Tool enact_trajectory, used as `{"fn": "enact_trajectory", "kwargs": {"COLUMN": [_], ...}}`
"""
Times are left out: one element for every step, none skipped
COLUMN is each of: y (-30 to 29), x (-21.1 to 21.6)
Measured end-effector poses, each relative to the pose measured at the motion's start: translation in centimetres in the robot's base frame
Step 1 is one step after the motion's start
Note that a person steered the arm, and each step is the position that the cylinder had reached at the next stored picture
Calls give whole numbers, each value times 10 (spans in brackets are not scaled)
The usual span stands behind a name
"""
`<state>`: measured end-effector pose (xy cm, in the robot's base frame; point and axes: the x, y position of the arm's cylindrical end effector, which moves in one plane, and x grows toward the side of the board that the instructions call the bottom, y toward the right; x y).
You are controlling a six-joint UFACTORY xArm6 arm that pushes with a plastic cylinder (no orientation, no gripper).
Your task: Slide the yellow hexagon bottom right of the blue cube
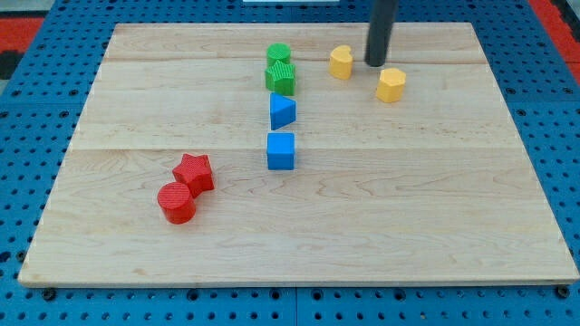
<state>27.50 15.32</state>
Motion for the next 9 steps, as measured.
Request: {"fn": "enact_trajectory", "kwargs": {"y": [16, 12, 12, -9, -60, -84, -95, -127, -132], "x": [46, 88, 42, 29, 93, 147, 143, 137, 183]}}
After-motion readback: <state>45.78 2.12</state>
